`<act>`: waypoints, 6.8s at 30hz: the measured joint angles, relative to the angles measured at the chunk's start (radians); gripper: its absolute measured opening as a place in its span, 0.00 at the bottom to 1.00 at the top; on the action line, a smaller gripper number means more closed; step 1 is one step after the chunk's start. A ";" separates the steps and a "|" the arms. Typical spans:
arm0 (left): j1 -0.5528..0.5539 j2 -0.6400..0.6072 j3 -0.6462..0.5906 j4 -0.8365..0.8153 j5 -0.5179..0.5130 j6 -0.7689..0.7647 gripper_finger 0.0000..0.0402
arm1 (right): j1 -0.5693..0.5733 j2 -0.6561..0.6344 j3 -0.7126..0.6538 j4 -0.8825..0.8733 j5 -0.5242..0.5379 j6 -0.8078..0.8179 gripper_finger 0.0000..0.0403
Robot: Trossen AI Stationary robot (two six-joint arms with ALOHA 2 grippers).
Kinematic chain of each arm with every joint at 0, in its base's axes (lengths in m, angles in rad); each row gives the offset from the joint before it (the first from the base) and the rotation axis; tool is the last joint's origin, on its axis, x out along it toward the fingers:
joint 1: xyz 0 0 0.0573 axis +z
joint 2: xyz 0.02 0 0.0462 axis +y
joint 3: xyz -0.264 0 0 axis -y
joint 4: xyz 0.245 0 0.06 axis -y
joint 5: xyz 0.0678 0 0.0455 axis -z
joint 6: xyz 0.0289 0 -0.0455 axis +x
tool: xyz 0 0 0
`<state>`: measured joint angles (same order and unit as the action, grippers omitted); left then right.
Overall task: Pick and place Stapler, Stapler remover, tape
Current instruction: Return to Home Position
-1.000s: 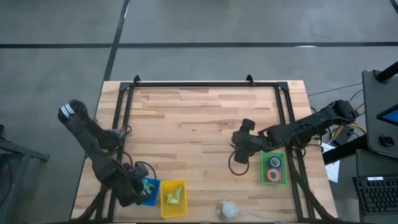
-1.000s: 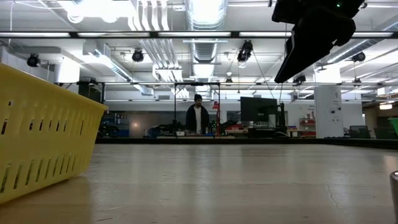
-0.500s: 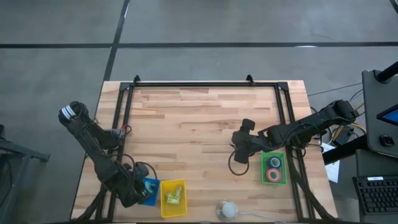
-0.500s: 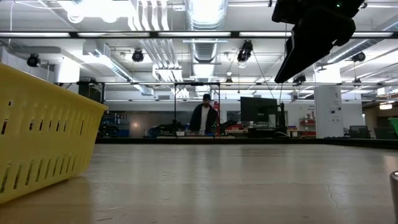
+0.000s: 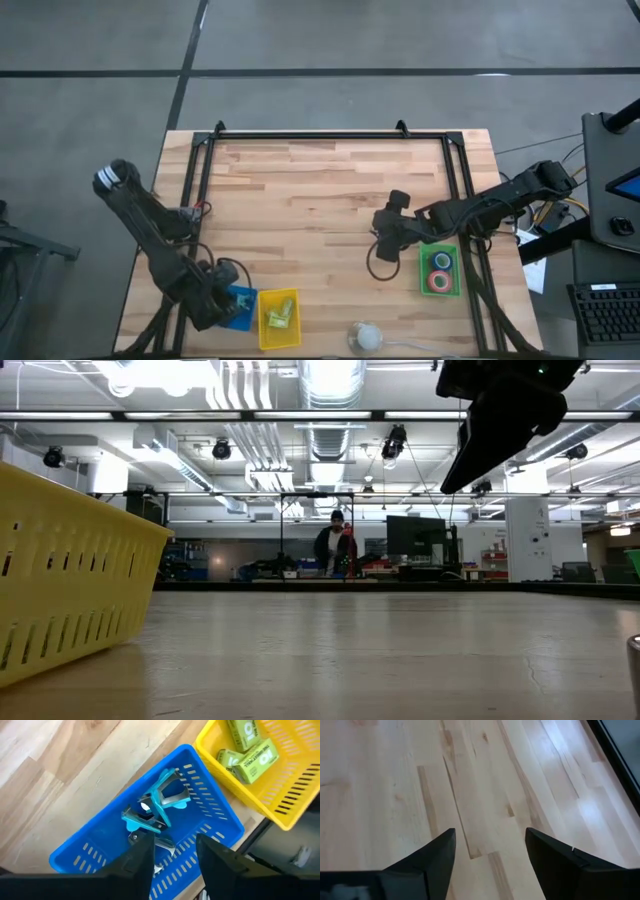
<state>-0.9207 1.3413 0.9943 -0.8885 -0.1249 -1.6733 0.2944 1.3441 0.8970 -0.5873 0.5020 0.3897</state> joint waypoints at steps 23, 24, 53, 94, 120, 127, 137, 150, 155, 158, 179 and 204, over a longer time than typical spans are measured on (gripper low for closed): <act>0.121 -0.100 -0.034 0.214 -0.559 0.517 0.01 | 0.000 0.000 -0.005 0.163 -0.061 -0.077 0.04; 0.146 -0.100 -0.053 0.298 -0.560 0.605 0.01 | 0.000 0.000 -0.009 0.211 -0.088 -0.095 0.03; 0.643 -0.490 -0.746 1.511 -0.249 1.600 0.01 | -0.024 -0.447 -0.499 0.830 -0.248 -0.378 0.02; 0.644 -1.334 -0.964 0.890 -0.271 1.636 0.04 | -0.148 -1.272 -0.843 0.491 -0.368 -0.481 0.02; 0.644 -1.318 -0.964 0.881 -0.280 1.665 0.04 | -0.147 -1.250 -0.843 0.500 -0.240 -0.288 0.02; 0.644 -1.318 -0.965 0.881 -0.280 1.665 0.04 | -0.147 -1.250 -0.843 0.500 -0.240 -0.288 0.02; 0.644 -1.318 -0.965 0.881 -0.280 1.666 0.04 | -0.147 -1.250 -0.843 0.500 -0.240 -0.292 0.02; 0.644 -1.318 -0.966 0.881 -0.280 1.666 0.04 | -0.147 -1.250 -0.843 0.500 -0.240 -0.291 0.02; 0.644 -1.318 -0.966 0.881 -0.280 1.666 0.04 | -0.146 -1.250 -0.843 0.500 -0.239 -0.288 0.02; 0.644 -1.318 -0.966 0.881 -0.280 1.666 0.04 | -0.146 -1.250 -0.843 0.500 -0.239 -0.292 0.02; 0.644 -1.318 -0.966 0.880 -0.280 1.666 0.04 | -0.146 -1.250 -0.843 0.500 -0.239 -0.292 0.02; 0.644 -1.318 -0.966 0.880 -0.280 1.666 0.04 | -0.146 -1.250 -0.843 0.500 -0.240 -0.288 0.02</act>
<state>-0.2771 0.0234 0.0280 -0.0082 -0.4053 -0.0078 0.1482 0.0944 0.0540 -0.0868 0.2625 0.1020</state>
